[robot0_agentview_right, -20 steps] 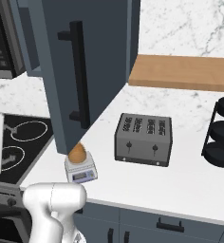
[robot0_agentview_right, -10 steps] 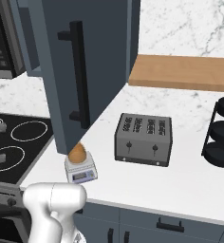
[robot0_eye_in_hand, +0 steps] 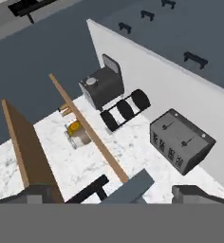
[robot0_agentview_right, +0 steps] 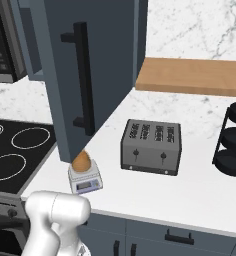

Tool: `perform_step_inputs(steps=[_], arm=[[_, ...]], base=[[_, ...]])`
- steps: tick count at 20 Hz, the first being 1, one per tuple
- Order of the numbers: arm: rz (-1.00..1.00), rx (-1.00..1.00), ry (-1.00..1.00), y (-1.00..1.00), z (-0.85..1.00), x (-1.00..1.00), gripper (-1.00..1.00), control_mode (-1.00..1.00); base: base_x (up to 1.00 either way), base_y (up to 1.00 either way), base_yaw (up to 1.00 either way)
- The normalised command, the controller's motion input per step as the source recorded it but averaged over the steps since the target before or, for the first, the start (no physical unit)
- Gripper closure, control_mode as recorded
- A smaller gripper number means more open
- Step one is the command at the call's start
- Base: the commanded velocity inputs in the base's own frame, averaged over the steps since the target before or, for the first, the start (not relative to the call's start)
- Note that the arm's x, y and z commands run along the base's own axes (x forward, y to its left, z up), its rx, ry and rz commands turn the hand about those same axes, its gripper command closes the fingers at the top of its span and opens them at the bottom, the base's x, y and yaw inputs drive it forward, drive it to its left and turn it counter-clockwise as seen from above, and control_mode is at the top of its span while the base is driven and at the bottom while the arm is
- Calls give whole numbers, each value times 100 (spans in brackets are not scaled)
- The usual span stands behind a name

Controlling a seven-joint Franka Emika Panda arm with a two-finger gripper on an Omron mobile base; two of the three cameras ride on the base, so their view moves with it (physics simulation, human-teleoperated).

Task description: Pick the honey bottle and place it on the digital scale for weighing, and close the cabinet.

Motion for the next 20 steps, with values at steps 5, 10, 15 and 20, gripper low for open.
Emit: perform_step_inputs(steps=[5,10,15,20], arm=[[5,44,-80,-84,-65,-28,-100,-100],[27,42,-38,-58,-72,96,-100,-100],[25,21,-20,-26,-50,100,-100,-100],[19,26,-38,-3,-18,100,-100,-100]], base=[[0,0,0],[0,0,0],[0,0,0],[0,0,0]])
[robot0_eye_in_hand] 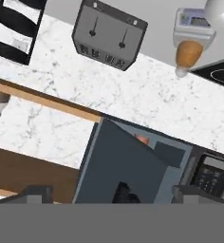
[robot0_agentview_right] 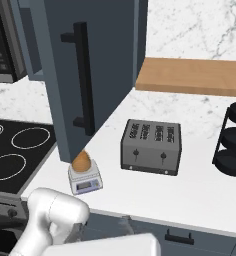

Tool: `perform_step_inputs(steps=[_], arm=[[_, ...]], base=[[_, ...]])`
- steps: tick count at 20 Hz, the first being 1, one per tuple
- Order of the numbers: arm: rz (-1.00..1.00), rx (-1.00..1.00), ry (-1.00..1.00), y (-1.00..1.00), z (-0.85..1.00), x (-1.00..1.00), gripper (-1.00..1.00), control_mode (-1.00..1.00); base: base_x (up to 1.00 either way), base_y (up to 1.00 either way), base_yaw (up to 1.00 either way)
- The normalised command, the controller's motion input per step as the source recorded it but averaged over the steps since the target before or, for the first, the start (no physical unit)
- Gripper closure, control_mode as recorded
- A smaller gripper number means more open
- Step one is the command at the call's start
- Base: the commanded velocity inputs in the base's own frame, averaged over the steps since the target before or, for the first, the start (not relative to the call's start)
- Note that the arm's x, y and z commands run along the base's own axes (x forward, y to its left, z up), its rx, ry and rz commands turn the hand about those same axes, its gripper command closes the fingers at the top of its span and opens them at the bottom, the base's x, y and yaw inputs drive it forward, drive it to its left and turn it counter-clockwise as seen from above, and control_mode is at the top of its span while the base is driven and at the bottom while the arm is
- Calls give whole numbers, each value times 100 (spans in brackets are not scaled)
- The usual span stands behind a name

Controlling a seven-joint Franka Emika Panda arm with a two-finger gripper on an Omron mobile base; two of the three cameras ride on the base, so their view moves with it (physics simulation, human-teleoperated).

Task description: Pick the honey bottle and place it on the digital scale for weighing, and close the cabinet.

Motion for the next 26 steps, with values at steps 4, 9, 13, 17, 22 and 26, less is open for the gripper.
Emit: perform_step_inputs(steps=[4,9,13,17,22,26], arm=[[18,35,-45,-7,0,100,-100,-100],[22,38,-38,-11,0,97,-100,-100],[28,40,-28,0,0,100,-100,-100],[27,38,-29,0,2,100,-100,-100],[22,26,-29,1,17,99,-100,-100],[12,1,-29,32,66,38,-100,-100]], base=[[0,0,0],[0,0,0],[0,0,0],[0,0,0],[0,0,0],[0,0,0]])
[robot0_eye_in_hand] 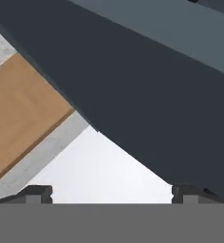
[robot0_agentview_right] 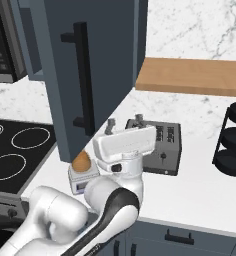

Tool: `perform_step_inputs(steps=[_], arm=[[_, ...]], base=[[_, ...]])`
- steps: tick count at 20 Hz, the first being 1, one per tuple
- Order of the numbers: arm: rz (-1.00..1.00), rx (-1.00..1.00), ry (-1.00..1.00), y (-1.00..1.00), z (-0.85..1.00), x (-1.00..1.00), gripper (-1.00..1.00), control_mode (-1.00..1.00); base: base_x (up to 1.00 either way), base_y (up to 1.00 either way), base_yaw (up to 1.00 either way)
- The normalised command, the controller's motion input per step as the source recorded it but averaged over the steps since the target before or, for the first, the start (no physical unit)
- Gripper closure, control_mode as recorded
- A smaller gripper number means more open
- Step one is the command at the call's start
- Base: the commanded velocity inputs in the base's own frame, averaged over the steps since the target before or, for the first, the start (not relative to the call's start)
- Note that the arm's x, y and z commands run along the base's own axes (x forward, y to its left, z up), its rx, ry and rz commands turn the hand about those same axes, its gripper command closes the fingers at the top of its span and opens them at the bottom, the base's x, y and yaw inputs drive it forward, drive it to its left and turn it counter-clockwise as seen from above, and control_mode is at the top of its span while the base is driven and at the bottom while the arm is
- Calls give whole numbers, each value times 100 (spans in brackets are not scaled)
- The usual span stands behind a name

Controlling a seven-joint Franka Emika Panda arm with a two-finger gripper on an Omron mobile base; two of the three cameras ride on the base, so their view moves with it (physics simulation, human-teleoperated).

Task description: Pick the honey bottle and place it on the digital scale for weighing, and close the cabinet.

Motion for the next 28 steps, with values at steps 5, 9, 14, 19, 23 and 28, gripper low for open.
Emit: perform_step_inputs(steps=[5,9,14,19,23,28], arm=[[-2,-23,-10,32,62,0,-100,-100],[-18,-57,1,72,49,-7,-100,-100],[-38,-67,17,80,5,32,-100,-100],[-38,-59,19,90,-4,88,-100,-100],[-38,-46,10,99,-21,100,-100,-100],[-35,-37,5,95,-50,100,-100,-100]], base=[[0,0,0],[0,0,0],[0,0,0],[0,0,0],[0,0,0],[0,0,0]])
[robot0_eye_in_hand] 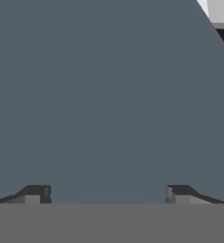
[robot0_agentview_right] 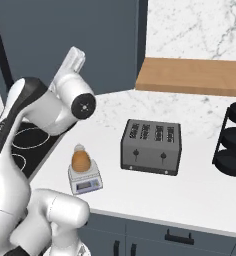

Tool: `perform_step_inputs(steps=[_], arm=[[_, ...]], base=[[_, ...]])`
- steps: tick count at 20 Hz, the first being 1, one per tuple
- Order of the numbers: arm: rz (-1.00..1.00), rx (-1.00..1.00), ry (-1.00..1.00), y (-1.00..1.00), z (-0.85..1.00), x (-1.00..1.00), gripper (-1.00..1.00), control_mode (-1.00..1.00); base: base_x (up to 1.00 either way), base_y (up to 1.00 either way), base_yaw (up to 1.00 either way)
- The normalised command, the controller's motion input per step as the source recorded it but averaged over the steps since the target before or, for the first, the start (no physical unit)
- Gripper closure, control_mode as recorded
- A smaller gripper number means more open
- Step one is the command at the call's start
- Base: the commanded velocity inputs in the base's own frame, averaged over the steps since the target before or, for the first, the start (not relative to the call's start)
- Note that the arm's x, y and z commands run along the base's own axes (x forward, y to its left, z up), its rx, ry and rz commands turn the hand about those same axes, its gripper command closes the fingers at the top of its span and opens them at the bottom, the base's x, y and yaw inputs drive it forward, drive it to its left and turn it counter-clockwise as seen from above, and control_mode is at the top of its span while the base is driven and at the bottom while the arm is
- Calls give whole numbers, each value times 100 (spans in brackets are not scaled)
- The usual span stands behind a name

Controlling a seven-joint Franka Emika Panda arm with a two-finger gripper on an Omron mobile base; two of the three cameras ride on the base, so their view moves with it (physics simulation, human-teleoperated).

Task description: Pick the honey bottle and place it on the digital scale for weighing, and close the cabinet.

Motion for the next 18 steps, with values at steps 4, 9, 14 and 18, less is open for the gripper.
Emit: perform_step_inputs(steps=[4,9,14,18], arm=[[-26,-15,0,36,-39,100,-100,-100],[-10,-2,0,2,-28,100,-100,-100],[0,0,0,0,-5,65,-100,-100],[0,0,0,0,-3,50,-100,-100]], base=[[0,0,0],[0,0,0],[0,0,0],[0,0,0]])
